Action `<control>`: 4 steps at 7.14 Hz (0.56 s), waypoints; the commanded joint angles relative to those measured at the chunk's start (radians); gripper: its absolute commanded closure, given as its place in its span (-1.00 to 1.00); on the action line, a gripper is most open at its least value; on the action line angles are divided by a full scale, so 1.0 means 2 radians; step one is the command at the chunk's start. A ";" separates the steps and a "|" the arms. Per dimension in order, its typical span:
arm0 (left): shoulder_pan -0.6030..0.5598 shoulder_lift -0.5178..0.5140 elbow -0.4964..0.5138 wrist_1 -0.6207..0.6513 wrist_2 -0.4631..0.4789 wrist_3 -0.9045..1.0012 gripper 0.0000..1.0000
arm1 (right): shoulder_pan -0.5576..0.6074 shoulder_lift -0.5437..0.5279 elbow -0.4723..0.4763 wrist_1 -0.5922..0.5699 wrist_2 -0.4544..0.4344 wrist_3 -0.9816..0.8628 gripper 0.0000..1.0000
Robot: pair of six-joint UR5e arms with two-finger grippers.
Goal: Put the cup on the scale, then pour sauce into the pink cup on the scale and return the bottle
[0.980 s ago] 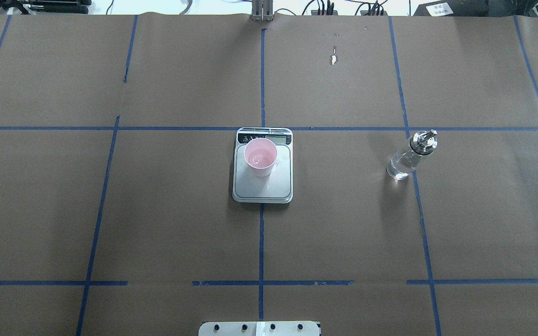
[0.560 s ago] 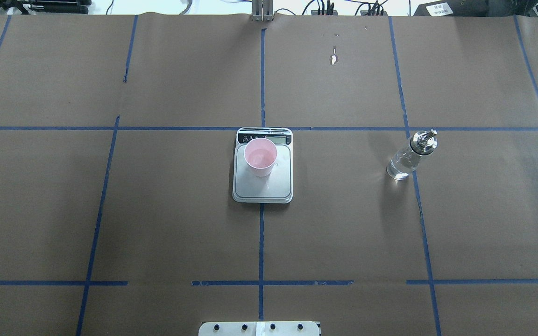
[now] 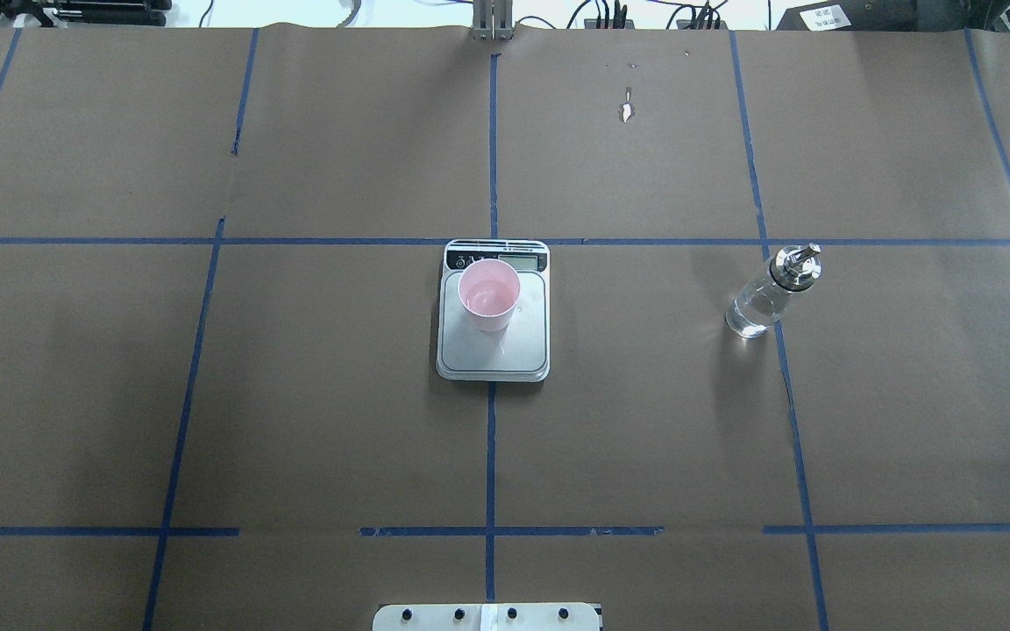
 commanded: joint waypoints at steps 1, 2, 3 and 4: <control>0.001 0.050 -0.005 -0.043 -0.005 -0.020 -1.00 | 0.018 -0.022 0.060 -0.071 -0.007 -0.045 -1.00; 0.001 0.054 0.000 -0.070 -0.006 -0.024 -1.00 | 0.019 -0.063 0.095 -0.067 -0.031 -0.049 -1.00; -0.002 0.053 -0.005 -0.065 -0.006 -0.026 -1.00 | 0.016 -0.128 0.151 -0.061 -0.046 -0.044 -1.00; -0.007 0.053 -0.006 -0.050 -0.006 -0.023 -1.00 | 0.016 -0.134 0.153 -0.060 -0.048 -0.047 -1.00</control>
